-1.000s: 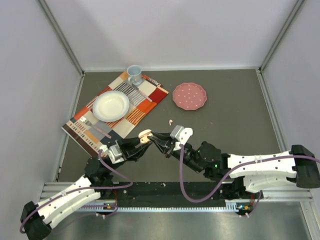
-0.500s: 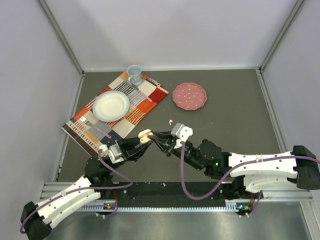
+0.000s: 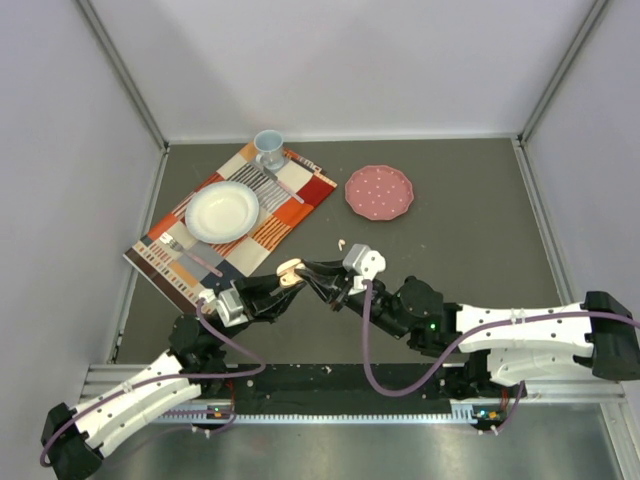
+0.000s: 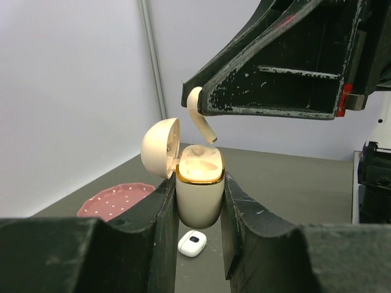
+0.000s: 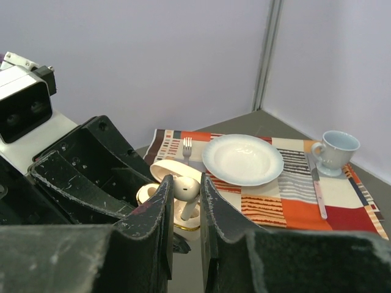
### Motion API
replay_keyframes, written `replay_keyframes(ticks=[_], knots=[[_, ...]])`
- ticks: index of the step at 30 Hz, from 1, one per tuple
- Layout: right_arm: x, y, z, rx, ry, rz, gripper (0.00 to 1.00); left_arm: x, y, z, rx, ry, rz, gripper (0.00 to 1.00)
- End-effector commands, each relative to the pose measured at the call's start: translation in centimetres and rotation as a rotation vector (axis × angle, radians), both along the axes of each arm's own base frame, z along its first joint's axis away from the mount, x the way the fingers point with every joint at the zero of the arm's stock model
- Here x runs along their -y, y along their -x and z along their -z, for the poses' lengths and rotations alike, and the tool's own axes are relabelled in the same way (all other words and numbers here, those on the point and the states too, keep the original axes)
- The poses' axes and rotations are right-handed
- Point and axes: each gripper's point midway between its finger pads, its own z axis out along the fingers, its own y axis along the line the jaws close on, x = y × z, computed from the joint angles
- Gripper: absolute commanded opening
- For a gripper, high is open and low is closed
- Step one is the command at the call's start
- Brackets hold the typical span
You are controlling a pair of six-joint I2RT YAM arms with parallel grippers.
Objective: Insert the wireless bluetooth earbuds into the charging case
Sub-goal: Insert the right earbud into the right side groove of the charging case.
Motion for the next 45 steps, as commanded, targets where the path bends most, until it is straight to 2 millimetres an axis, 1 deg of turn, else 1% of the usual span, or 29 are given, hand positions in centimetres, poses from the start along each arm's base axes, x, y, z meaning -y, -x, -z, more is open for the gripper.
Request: replay_keyframes(ticks=[1, 6, 9, 17, 26, 35, 40, 45], knots=[[-0.3, -0.2, -2.0, 0.003, -0.074, -0.011, 0.00, -0.3, 0.2, -1.4, 0.021, 0.039, -0.001, 0.00], [-0.3, -0.7, -1.2, 0.010, -0.058, 0.019, 0.00, -0.3, 0.4, -1.7, 0.014, 0.060, 0.013, 0.00], [-0.4, -1.0, -0.7, 0.019, -0.052, 0.038, 0.00, -0.3, 0.3, -1.6, 0.009, 0.058, 0.011, 0.00], [0.1, -1.6, -0.3, 0.042, -0.051, 0.077, 0.00, -0.4, 0.3, -1.6, 0.004, 0.065, 0.011, 0.00], [0.4, -1.3, 0.3, 0.081, -0.003, 0.068, 0.00, -0.4, 0.3, -1.7, 0.001, 0.071, 0.007, 0.00], [-0.3, -0.3, 1.5, 0.116, 0.062, 0.001, 0.00, -0.7, 0.1, -2.0, -0.012, 0.089, -0.002, 0.00], [-0.3, -0.5, 2.4, 0.140, 0.108, 0.010, 0.00, -0.7, 0.1, -2.0, -0.017, 0.094, -0.003, 0.00], [0.1, -1.0, 2.7, 0.164, 0.130, 0.046, 0.00, -0.7, 0.0, -2.1, -0.018, 0.095, -0.005, 0.00]])
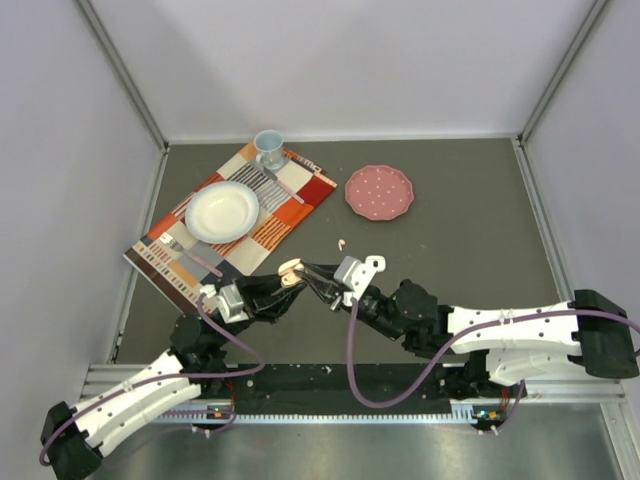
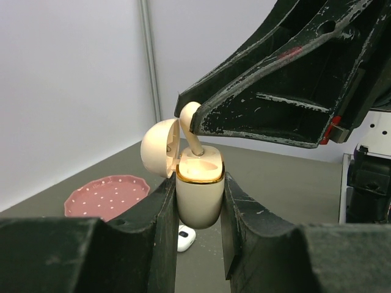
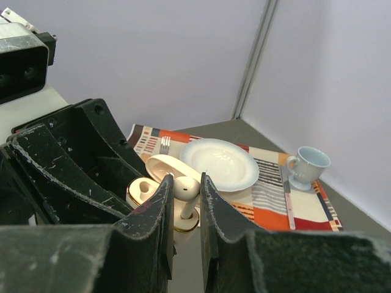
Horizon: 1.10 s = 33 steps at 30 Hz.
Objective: Insert the wireless bluetooth earbuds into the charging case
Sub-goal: Insert the right earbud into the right side groove of the charging case.
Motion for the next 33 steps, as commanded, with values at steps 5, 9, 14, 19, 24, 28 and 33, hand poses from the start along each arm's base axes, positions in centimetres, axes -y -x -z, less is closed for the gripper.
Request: replay_keyframes(ticks=[5, 9, 14, 19, 24, 28, 33], knots=[[1.0, -1.0, 1.5, 0.036, 0.060, 0.064, 0.00, -0.9, 0.2, -2.5, 0.045, 0.080, -0.019, 0.00], [0.7, -1.0, 1.7, 0.045, 0.068, 0.060, 0.00, -0.8, 0.2, -2.5, 0.044, 0.078, -0.020, 0.00], [0.2, -0.6, 2.0, 0.047, 0.074, 0.035, 0.00, -0.9, 0.2, -2.5, 0.045, 0.080, -0.023, 0.00], [0.0, -0.4, 2.7, 0.065, 0.102, 0.030, 0.00, -1.0, 0.1, -2.6, 0.043, 0.086, -0.027, 0.00], [-0.2, -0.2, 3.2, 0.091, 0.132, 0.016, 0.01, -1.0, 0.1, -2.7, 0.043, 0.089, -0.029, 0.00], [-0.2, 0.0, 3.6, 0.096, 0.148, 0.007, 0.02, -1.0, 0.0, -2.7, 0.041, 0.089, -0.030, 0.00], [-0.1, 0.0, 4.1, 0.080, 0.161, 0.015, 0.05, -1.1, -0.1, -2.6, 0.037, 0.090, -0.037, 0.00]])
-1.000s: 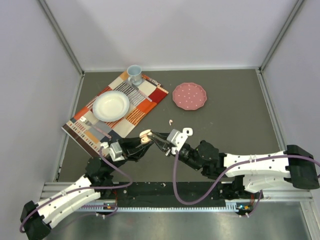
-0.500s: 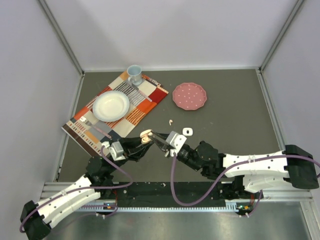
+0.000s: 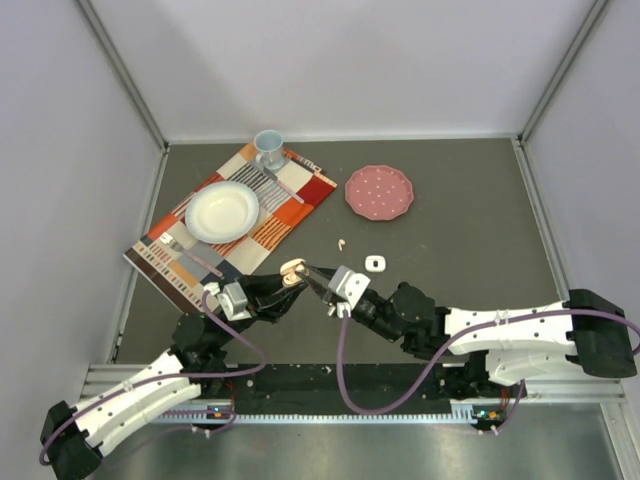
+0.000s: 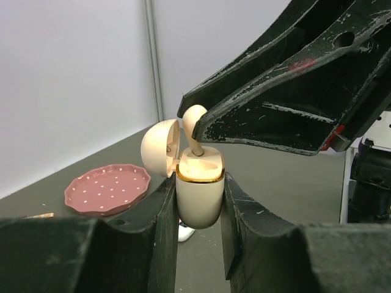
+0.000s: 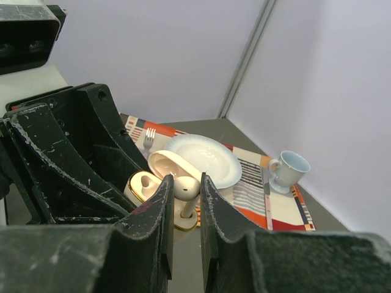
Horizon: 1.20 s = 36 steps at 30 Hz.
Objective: Insert the wireless bluetooth earbuds into the charging case
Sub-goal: Insert the right earbud into the right side groove of the charging case.
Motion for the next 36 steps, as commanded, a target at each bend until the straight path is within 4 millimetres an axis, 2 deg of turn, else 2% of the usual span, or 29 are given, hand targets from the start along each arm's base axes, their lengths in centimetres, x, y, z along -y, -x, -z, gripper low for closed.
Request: replay_keyframes(ticks=[1, 18, 29, 33, 35, 36], knots=[[-0.2, 0.5, 3.0, -0.022, 0.086, -0.005, 0.06, -1.2, 0.4, -3.5, 0.071, 0.114, -0.024, 0.00], [-0.2, 0.8, 3.2, -0.025, 0.081, 0.010, 0.18, -1.4, 0.2, -3.6, 0.066, 0.122, -0.039, 0.00], [0.1, 0.6, 2.2, -0.027, 0.040, 0.028, 0.37, -1.2, 0.2, -3.5, 0.064, 0.117, -0.033, 0.00], [0.1, 0.3, 1.9, -0.025, 0.027, 0.046, 0.39, -1.2, 0.3, -3.5, 0.064, 0.116, -0.026, 0.00], [0.2, 0.2, 1.5, -0.028, 0.010, 0.052, 0.48, -1.2, 0.2, -3.4, 0.064, 0.113, -0.028, 0.00], [0.3, 0.1, 1.4, -0.031, 0.004, 0.056, 0.48, -1.2, 0.3, -3.4, 0.061, 0.113, -0.027, 0.00]])
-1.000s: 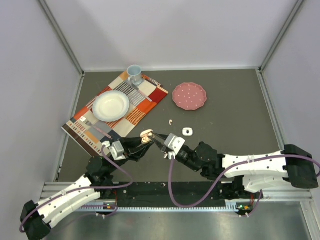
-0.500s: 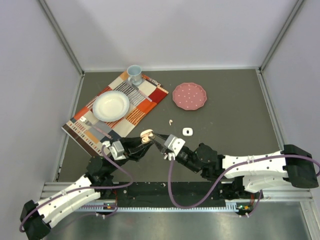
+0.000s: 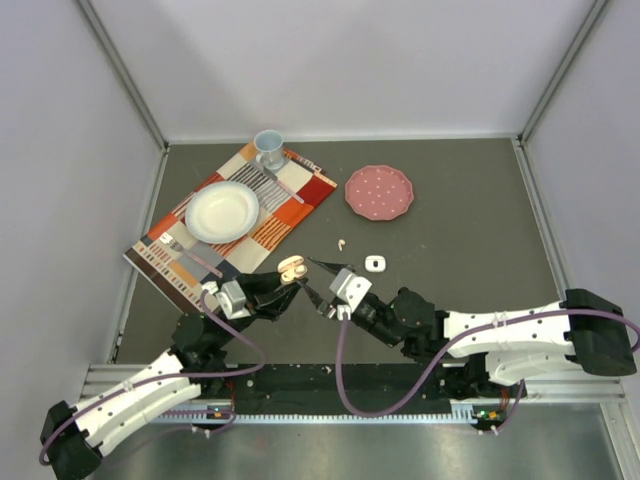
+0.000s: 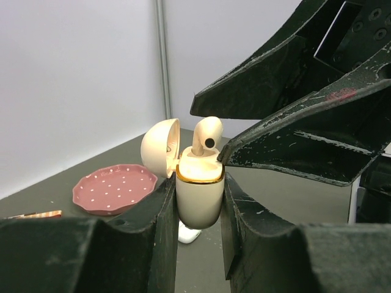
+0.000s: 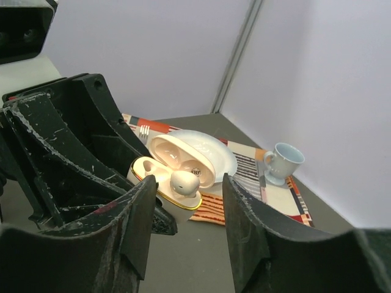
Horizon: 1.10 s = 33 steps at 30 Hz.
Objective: Insert the wireless bluetooth earbuds into the charging case
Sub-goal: Insert the right earbud into the right side groove of the charging case, then adjust the right earbud in the right side groove of the charging case.
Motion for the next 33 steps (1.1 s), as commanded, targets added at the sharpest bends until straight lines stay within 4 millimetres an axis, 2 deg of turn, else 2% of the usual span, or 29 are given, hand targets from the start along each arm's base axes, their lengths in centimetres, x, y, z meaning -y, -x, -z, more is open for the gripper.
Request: replay_keyframes(ticks=[1, 6, 13, 16, 19, 20, 23, 27, 33], knots=[[0.0, -0.1, 0.7, -0.025, 0.004, 0.023, 0.48, -0.9, 0.6, -3.1, 0.072, 0.096, -0.004, 0.00], [0.3, -1.0, -0.8, -0.062, -0.021, 0.077, 0.49, -0.8, 0.7, -3.0, 0.067, 0.091, 0.002, 0.00], [0.9, 1.1, -3.2, -0.107, -0.107, -0.053, 0.45, -0.8, 0.7, -3.0, 0.068, 0.090, 0.001, 0.00], [1.7, 1.0, -4.1, -0.141, -0.145, -0.059, 0.43, -0.9, 0.6, -2.9, 0.067, 0.089, -0.002, 0.00], [2.5, 0.9, -4.9, -0.174, -0.185, -0.075, 0.36, -0.8, 0.7, -3.0, 0.069, 0.088, 0.002, 0.00], [2.7, 0.9, -5.0, -0.181, -0.193, -0.082, 0.28, -0.8, 0.7, -3.0, 0.069, 0.088, 0.002, 0.00], [3.0, 0.8, -5.4, -0.210, -0.209, -0.089, 0.14, -0.8, 0.6, -2.9, 0.067, 0.087, 0.001, 0.00], [2.4, 0.9, -5.3, -0.235, -0.180, -0.097, 0.10, -0.7, 0.7, -2.9, 0.068, 0.084, 0.006, 0.00], [0.6, 2.1, -5.0, -0.250, -0.140, -0.184, 0.03, -0.7, 0.7, -3.0, 0.070, 0.085, 0.005, 0.00]])
